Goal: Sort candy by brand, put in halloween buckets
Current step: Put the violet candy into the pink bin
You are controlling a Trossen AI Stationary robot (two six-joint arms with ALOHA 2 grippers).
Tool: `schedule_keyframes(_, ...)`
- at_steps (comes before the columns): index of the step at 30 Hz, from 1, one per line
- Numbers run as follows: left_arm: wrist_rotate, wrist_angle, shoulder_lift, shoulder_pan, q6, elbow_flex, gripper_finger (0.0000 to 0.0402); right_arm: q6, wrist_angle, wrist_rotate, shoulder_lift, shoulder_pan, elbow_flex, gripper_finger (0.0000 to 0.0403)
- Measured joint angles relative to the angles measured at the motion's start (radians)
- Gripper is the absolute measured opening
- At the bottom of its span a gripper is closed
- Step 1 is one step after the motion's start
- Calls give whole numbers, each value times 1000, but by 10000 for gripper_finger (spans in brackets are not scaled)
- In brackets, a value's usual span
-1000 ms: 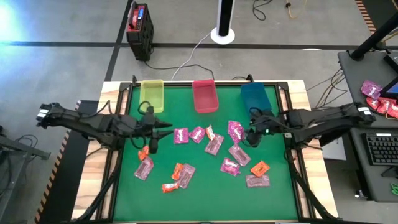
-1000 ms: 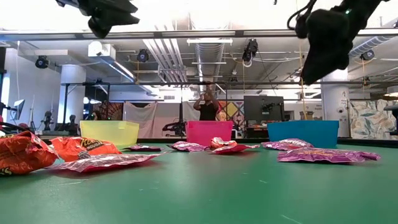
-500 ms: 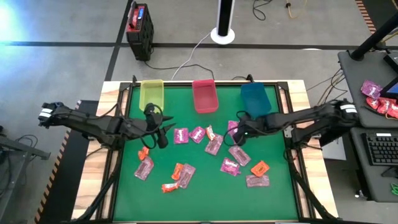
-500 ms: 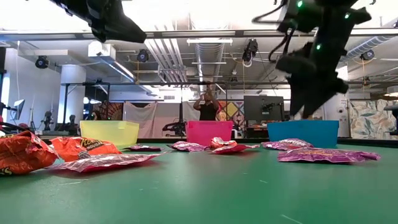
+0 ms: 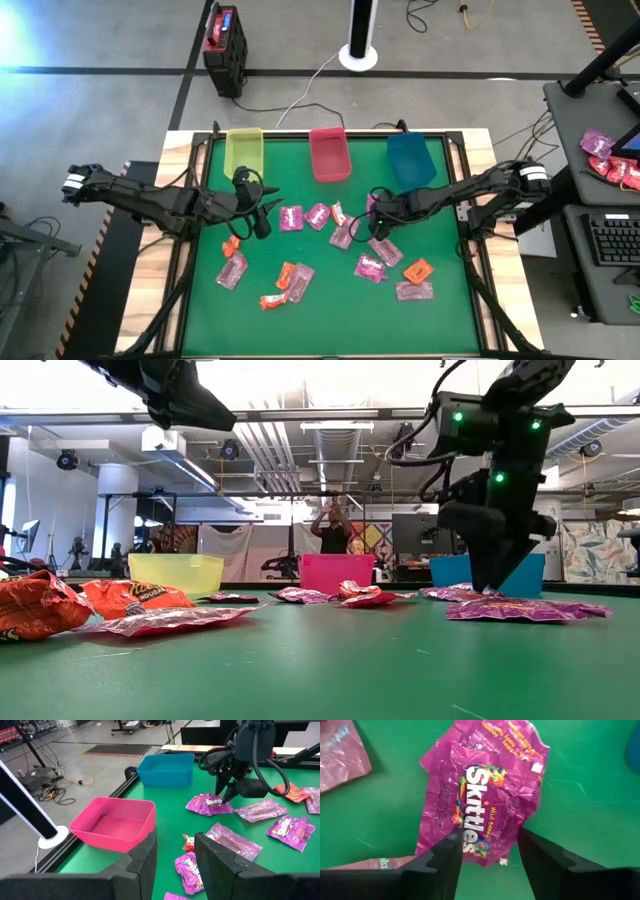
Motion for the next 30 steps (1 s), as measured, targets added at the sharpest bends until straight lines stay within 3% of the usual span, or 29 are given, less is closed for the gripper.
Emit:
schedule_keyframes(6,0,2,19,0,-35,0,116,-17,8,-14,40,-1,2,96)
schedule_keyframes(11,0,3,38,0,-53,0,116,-31,-8,-45,-6,1,-2,21)
schedule_keyframes(18,0,4,63,0,-103,-1,116,-33,-26,-103,-173,4,-3,14)
schedule_keyframes(22,0,10,68,0,-125,-1,116,-53,-14,-86,-268,8,-3,13)
schedule_keyframes(25,1,41,68,0,-128,-1,116,-130,130,-22,-317,-13,-3,13)
schedule_keyframes(30,3,76,65,-1,-129,14,116,-366,526,42,-312,-102,-3,13)
